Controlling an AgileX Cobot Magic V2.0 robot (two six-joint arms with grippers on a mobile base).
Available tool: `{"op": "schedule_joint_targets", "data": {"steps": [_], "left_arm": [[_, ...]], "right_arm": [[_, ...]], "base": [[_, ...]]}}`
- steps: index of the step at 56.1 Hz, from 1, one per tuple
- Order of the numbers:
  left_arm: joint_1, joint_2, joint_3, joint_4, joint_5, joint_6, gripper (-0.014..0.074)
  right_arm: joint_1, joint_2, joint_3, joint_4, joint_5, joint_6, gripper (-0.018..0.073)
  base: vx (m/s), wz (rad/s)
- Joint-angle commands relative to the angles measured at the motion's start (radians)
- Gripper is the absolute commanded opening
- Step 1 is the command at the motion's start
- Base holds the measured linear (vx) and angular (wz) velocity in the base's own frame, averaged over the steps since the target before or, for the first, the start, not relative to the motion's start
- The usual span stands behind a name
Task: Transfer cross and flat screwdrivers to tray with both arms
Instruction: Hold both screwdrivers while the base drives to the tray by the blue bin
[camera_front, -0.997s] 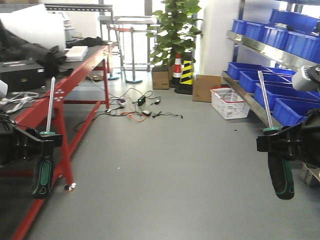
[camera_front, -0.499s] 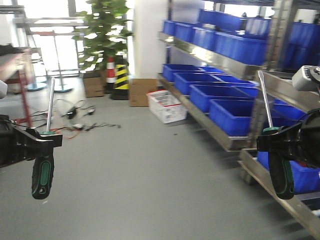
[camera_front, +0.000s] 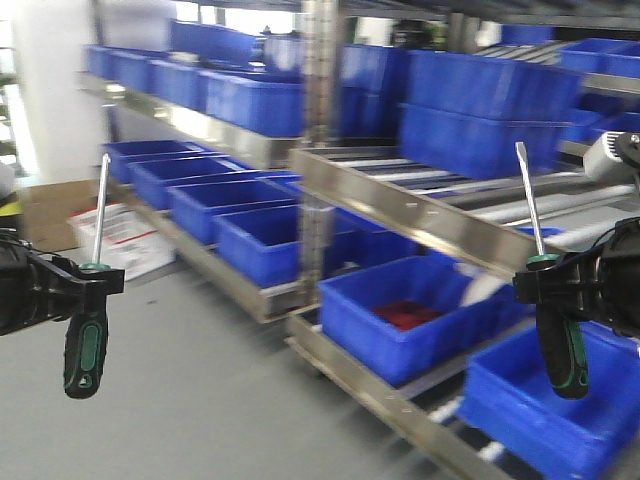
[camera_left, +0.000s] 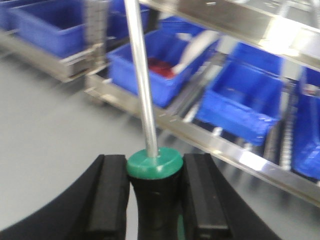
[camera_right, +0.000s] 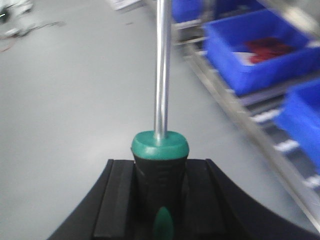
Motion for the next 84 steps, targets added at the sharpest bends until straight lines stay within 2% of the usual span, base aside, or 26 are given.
{"op": "schedule_joint_targets", "data": {"steps": [1,47,64,84], "left_arm": [[-0.006,-0.028,-0.026,-0.036,-0.063,-0.003,-0.0001],[-0.006,-0.028,-0.026,-0.036,-0.063,-0.003,-0.0001],[-0.006,-0.028,-0.026,-0.036,-0.063,-0.003,-0.0001],[-0.006,-0.028,-0.026,-0.036,-0.063,-0.003,-0.0001]], "right_arm": [[-0.002,-0.026,-0.039,0.009,-0.085,-0.005,-0.0008],[-0.002,-0.026,-0.039,0.009,-0.085,-0.005,-0.0008],[-0.002,-0.026,-0.039,0.009,-0.085,-0.005,-0.0008],[-0.002,-0.026,-0.039,0.009,-0.085,-0.005,-0.0008]], "base": [[0.33,-0.91],[0.26,-0.89],[0.22,-0.45],[0.22,-0.13]]}}
